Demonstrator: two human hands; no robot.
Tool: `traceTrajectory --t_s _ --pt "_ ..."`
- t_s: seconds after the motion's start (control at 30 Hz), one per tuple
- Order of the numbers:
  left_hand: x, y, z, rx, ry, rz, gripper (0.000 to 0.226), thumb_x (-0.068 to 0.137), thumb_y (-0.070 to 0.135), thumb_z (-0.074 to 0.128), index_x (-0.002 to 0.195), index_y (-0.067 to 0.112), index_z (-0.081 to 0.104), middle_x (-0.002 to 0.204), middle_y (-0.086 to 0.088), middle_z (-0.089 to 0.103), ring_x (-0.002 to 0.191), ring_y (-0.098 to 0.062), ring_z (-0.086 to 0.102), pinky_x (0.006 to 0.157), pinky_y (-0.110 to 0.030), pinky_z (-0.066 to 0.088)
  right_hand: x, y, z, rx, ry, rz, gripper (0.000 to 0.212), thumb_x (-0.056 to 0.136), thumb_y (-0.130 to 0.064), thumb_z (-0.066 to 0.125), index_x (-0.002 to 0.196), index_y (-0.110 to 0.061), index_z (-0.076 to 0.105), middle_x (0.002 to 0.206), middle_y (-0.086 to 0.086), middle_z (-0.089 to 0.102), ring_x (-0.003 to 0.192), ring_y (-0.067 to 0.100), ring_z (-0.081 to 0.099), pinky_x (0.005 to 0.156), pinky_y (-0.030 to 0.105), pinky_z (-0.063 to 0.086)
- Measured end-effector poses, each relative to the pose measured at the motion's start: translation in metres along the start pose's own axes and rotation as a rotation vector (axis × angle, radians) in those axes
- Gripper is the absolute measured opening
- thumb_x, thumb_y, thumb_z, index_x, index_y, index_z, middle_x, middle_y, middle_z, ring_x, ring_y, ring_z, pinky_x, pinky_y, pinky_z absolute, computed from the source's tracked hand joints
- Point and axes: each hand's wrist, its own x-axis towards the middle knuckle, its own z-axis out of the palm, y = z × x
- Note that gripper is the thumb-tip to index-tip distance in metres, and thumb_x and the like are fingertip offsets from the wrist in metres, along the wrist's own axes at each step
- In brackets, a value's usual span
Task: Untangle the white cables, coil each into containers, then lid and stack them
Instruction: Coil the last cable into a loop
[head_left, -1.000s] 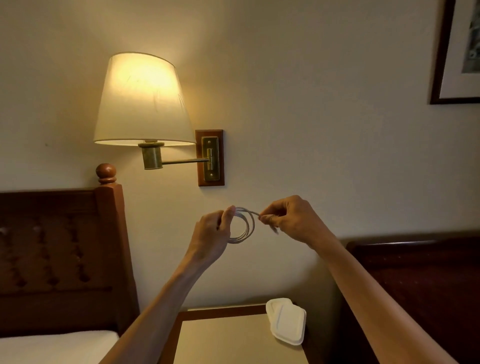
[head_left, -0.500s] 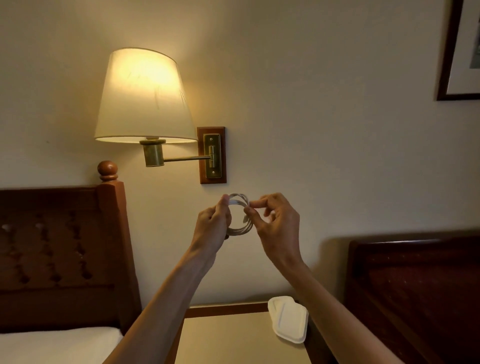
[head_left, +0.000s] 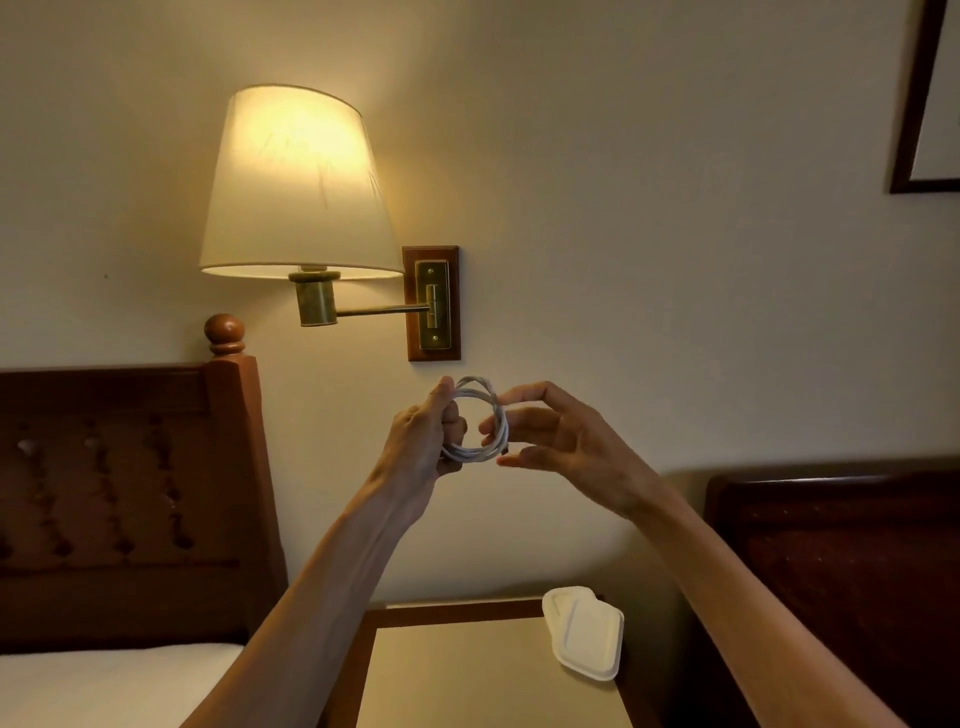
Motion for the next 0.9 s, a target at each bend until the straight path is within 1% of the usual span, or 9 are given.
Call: traceTrajectory --t_s 0.1,0.3,0.43,0.5,0.6,0.7,0.77,0.83,0.9 --pt "-0.002 0.003 0.006 -0.038 -0.009 -0.035 0.043 0.101 0.039 0.043 0.061 0.021 0.041 0.055 0.004 0.034 0.06 -0.015 0.033 0.071 -0.038 0.033 0.0 0.0 0.001 0.014 0.089 0.001 0.034 0.089 0.009 0.057 0.113 -0.014 0.048 0.108 0.011 0.071 0.101 0.026 0.07 0.089 0.038 0.057" --pt "-0.006 0.01 0.009 -0.386 -0.081 -0.112 0.038 0.1 0.027 0.047 0.063 0.022 0.043 0.052 0.006 0.026 0.048 -0.01 0.027 0.064 -0.031 0.029 -0.01 0.02 0.008 -0.082 0.189 0.04 0.028 0.09 0.007 0.058 0.108 -0.013 0.05 0.098 0.006 0.075 0.094 0.02 0.072 0.085 0.031 0.057" --pt "-0.013 -0.011 0.002 -0.093 -0.072 0.013 0.042 0.101 0.037 0.044 0.061 0.022 0.039 0.055 0.004 0.031 0.053 -0.012 0.032 0.069 -0.036 0.034 -0.016 0.023 0.008 -0.105 0.124 0.113 0.03 0.092 0.002 0.058 0.116 -0.016 0.061 0.099 0.004 0.073 0.094 0.018 0.07 0.087 0.032 0.057" --pt "-0.013 -0.018 -0.001 -0.014 -0.069 0.04 0.043 0.1 0.042 0.042 0.062 0.022 0.039 0.056 0.004 0.034 0.056 -0.013 0.035 0.071 -0.038 0.035 -0.017 0.021 0.007 0.077 0.093 0.187 0.023 0.094 -0.007 0.054 0.113 -0.01 0.068 0.103 0.008 0.07 0.094 0.018 0.066 0.085 0.032 0.056" --pt "-0.013 -0.024 -0.005 0.022 -0.121 0.018 0.043 0.098 0.047 0.042 0.063 0.022 0.039 0.059 0.005 0.035 0.057 -0.012 0.034 0.065 -0.035 0.033 -0.021 0.02 0.011 0.344 0.129 0.302 0.029 0.094 -0.032 0.055 0.104 -0.011 0.074 0.105 0.005 0.067 0.094 0.02 0.057 0.08 0.03 0.049" --pt "-0.013 -0.032 -0.011 -0.03 -0.196 -0.072 0.039 0.096 0.05 0.044 0.074 0.018 0.051 0.067 0.002 0.04 0.063 -0.014 0.037 0.063 -0.031 0.033 -0.023 0.027 0.02 0.433 0.213 0.349 0.026 0.092 -0.03 0.057 0.098 -0.014 0.077 0.091 0.002 0.067 0.088 0.019 0.052 0.079 0.03 0.045" --pt "-0.013 -0.038 -0.017 -0.1 -0.242 -0.114 0.039 0.096 0.043 0.048 0.092 0.009 0.066 0.075 -0.001 0.047 0.07 -0.014 0.042 0.065 -0.031 0.036 -0.022 0.032 0.025 0.508 0.265 0.378 0.024 0.094 -0.025 0.055 0.096 -0.014 0.077 0.086 0.001 0.066 0.087 0.017 0.054 0.082 0.03 0.043" --pt "-0.013 -0.042 -0.022 -0.106 -0.273 -0.102 0.032 0.096 0.029 0.053 0.11 0.005 0.069 0.088 -0.006 0.049 0.08 -0.016 0.044 0.068 -0.03 0.038 -0.02 0.032 0.027 0.559 0.299 0.401 0.025 0.098 -0.022 0.051 0.098 -0.013 0.075 0.085 0.001 0.064 0.088 0.016 0.056 0.085 0.031 0.044" --pt "-0.014 -0.045 -0.024 -0.063 -0.269 -0.056 0.027 0.097 0.017 0.053 0.118 0.005 0.065 0.093 -0.009 0.051 0.079 -0.016 0.045 0.067 -0.029 0.039 -0.018 0.031 0.029 0.57 0.308 0.396 0.025 0.099 -0.02 0.049 0.1 -0.01 0.072 0.084 0.004 0.064 0.092 0.018 0.06 0.089 0.034 0.046"
